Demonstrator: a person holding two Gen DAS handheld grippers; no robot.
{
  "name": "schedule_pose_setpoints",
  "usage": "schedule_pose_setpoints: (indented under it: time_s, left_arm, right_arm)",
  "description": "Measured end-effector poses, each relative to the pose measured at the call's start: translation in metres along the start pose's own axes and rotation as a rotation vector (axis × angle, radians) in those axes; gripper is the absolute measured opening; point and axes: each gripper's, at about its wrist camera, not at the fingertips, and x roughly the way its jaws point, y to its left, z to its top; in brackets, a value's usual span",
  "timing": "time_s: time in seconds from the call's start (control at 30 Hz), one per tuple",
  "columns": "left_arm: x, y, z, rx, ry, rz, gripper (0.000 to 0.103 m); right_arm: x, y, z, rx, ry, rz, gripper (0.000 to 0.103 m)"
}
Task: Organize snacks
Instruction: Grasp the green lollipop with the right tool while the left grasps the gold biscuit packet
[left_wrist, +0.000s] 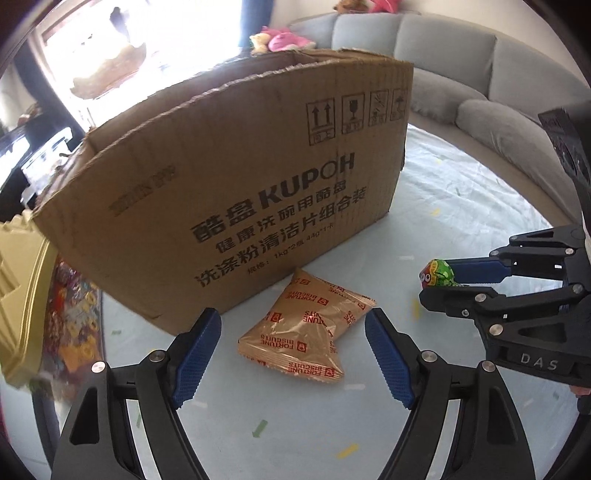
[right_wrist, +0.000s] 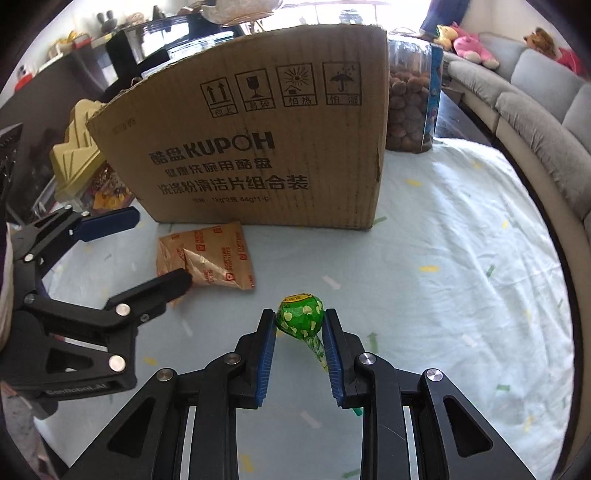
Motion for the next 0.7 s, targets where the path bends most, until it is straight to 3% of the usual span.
schedule_pose_setpoints:
  time_s: [0.13,0.33,0.7]
  left_arm:
    - [0.009,0.0,0.004,0.041,0.01,-0.029,0.08]
    - [0.03,-0.002,0.012,0.052,0.038,-0.045,0.08]
    - [0.034,-0.004,0.0,-0.065,0.035,-0.091,0.049]
  right_arm:
    - [0.007,-0.002,0.0,0.076,0.012,0.018,0.027]
    - [0.012,-0.004,-0.002,0.087,0.017,0.015,0.027]
    - [0.013,-0.011,-0.003,0.111,0.02,0.019,0.027]
